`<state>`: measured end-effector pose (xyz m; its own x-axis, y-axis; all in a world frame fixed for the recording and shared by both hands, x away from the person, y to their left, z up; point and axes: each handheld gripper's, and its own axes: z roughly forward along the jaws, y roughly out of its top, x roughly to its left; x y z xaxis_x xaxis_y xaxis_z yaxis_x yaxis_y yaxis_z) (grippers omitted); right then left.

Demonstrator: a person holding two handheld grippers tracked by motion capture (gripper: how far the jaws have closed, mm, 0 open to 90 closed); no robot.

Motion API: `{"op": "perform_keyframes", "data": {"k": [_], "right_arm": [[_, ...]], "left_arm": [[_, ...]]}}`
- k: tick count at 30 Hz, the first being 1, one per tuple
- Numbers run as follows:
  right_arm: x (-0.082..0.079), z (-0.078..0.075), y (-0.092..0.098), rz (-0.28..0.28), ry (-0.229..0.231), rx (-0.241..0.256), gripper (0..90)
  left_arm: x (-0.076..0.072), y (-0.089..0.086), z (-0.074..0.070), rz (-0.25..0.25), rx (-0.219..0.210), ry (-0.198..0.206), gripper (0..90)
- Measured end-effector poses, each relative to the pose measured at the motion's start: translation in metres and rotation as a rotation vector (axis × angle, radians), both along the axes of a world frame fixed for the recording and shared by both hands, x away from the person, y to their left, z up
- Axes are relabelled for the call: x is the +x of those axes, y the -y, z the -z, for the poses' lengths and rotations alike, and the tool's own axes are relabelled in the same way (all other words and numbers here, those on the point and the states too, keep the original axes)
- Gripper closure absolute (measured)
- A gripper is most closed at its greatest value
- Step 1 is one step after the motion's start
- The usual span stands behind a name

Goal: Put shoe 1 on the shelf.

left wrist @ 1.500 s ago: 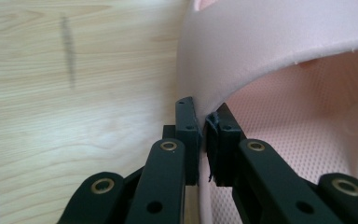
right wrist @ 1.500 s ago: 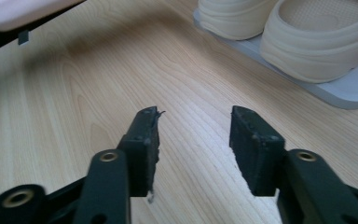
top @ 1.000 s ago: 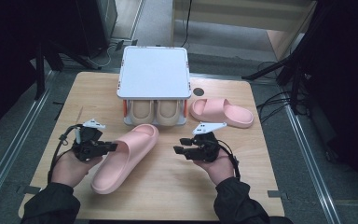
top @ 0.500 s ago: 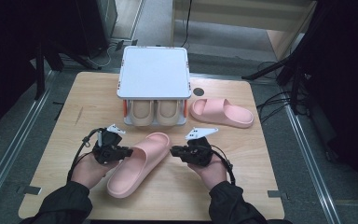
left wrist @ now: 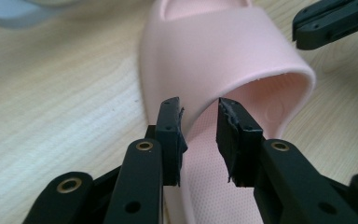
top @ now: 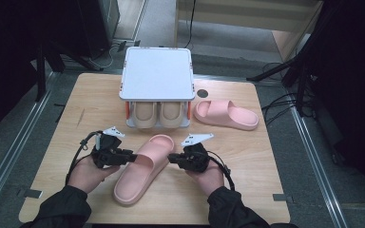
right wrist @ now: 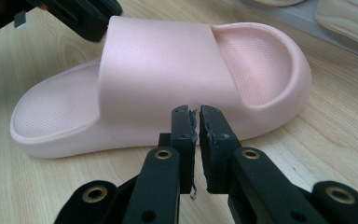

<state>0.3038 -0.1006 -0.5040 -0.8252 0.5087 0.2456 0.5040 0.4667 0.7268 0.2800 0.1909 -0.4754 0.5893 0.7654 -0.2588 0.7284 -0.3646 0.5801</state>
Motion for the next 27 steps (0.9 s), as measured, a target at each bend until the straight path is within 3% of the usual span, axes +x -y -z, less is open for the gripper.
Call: {"op": "perform_keyframes", "data": {"k": [6,10,13,27], "right_arm": [[-0.003,0.001,-0.006,-0.009,-0.003,-0.004,90.0],[-0.007,0.004,-0.013,-0.028,-0.011,-0.015,90.0],[-0.008,0.006,-0.017,-0.032,-0.015,-0.027,90.0],[0.008,0.007,-0.024,-0.019,-0.012,-0.025,90.0]], "left_arm": [[0.003,-0.013,-0.001,-0.02,-0.006,-0.007,81.6],[0.009,-0.013,0.008,-0.023,0.021,-0.026,82.7],[0.014,-0.011,0.015,-0.011,0.01,-0.065,82.4],[0.003,-0.011,0.017,-0.012,0.015,-0.072,82.5]]}}
